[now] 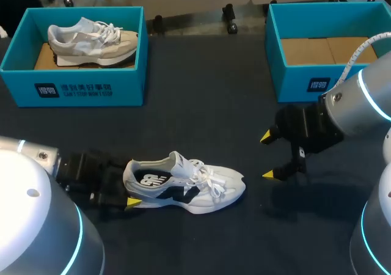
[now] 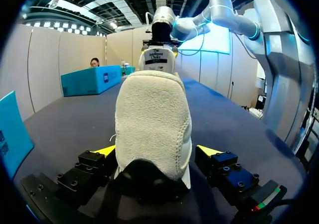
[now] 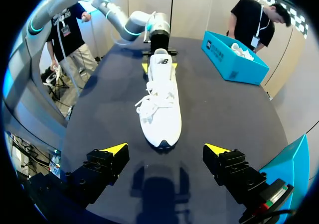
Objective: Take the shoe out of the shoebox, open the shoe tongue, remove and reinsert the insole, then place the shoe into the shoebox
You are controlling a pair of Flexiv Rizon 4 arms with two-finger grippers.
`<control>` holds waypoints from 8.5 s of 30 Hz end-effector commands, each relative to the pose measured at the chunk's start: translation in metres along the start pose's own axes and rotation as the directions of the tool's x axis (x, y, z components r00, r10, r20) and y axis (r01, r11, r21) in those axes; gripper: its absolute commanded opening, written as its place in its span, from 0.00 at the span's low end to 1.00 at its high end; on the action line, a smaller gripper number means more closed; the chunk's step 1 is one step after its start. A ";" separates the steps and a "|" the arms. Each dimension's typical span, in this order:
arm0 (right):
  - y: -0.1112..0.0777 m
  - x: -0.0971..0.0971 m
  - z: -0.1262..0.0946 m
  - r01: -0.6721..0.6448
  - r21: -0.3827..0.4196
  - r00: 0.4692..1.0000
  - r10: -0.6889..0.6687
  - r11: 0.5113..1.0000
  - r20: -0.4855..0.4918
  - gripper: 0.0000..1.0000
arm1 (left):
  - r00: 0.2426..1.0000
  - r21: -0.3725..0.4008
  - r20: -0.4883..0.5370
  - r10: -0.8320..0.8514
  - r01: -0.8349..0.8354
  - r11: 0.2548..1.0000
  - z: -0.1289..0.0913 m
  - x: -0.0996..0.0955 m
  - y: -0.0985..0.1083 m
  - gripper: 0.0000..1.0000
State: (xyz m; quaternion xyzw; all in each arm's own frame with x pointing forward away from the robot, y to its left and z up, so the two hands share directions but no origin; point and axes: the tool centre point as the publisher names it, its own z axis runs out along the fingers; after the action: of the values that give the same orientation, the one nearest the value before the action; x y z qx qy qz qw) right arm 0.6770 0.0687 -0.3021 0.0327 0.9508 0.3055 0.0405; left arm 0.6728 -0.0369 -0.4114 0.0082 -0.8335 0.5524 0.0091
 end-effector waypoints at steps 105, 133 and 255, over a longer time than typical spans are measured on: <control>0.108 -0.044 0.050 -0.265 0.170 0.962 0.247 0.949 0.120 1.00 | 0.997 -0.019 0.078 -0.005 0.006 1.000 0.036 -0.025 -0.001 0.00; 0.155 -0.038 0.057 -0.806 -0.025 0.564 0.780 0.591 0.269 1.00 | 0.997 -0.019 0.078 -0.005 0.006 1.000 0.036 -0.025 -0.001 0.00; 0.123 0.008 0.130 -1.000 0.000 -0.015 0.545 -0.027 0.838 0.70 | 0.997 -0.019 0.078 -0.005 0.006 1.000 0.036 -0.025 -0.001 0.00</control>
State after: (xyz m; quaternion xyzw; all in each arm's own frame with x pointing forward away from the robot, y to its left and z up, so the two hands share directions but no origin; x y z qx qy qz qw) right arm 0.6903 0.2421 -0.3378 0.6753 0.7148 -0.1347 0.1221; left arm 0.6965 -0.0683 -0.4236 0.0311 -0.8376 0.5450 -0.0211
